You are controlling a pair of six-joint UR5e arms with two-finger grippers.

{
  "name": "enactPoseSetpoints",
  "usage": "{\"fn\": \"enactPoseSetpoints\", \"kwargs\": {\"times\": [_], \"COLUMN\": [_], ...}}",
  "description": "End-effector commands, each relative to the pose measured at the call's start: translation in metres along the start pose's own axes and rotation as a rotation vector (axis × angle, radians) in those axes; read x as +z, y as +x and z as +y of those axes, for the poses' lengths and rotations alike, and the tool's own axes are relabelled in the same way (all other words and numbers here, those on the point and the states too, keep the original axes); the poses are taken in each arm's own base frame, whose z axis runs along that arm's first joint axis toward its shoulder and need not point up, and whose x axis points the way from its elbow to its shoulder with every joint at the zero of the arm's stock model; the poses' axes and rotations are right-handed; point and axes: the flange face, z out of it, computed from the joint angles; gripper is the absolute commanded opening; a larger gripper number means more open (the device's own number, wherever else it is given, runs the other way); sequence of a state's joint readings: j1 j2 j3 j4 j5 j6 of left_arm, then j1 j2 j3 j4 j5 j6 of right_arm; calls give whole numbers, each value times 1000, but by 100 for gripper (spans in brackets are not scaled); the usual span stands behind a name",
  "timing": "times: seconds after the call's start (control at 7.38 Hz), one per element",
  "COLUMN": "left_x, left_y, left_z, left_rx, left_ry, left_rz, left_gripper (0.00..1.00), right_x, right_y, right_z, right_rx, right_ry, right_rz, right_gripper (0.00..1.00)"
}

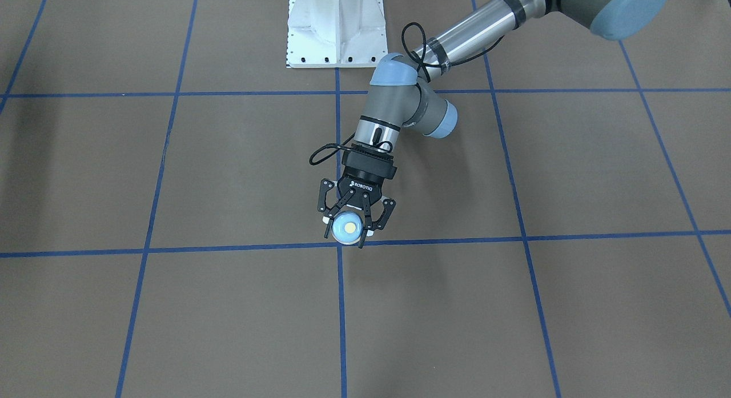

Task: Place and press bell with both arms
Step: 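Reach the left arm over the table center holding the bell, then lower the bell onto the grid center and open the left gripper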

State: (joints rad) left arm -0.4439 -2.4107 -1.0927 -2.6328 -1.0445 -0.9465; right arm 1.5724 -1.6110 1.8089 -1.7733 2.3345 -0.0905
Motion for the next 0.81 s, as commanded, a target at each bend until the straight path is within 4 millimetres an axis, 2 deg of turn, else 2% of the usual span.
{"fn": "enactPoseSetpoints", "kwargs": {"times": [0.0, 0.27, 0.68], "left_x": [16, 16, 23], "left_y": [11, 19, 18], "left_z": [17, 33, 55], "left_rx": [21, 35, 62], "left_ry": [5, 8, 4], "left_rz": [-39, -57, -97], "left_gripper": [0, 0, 0], "right_x": [0, 1, 1], "right_y": [1, 0, 0], "right_z": [1, 1, 1], "right_rx": [2, 2, 3], "right_ry": [0, -1, -1], "right_rz": [-2, 0, 0], "right_gripper": [100, 100, 100]}}
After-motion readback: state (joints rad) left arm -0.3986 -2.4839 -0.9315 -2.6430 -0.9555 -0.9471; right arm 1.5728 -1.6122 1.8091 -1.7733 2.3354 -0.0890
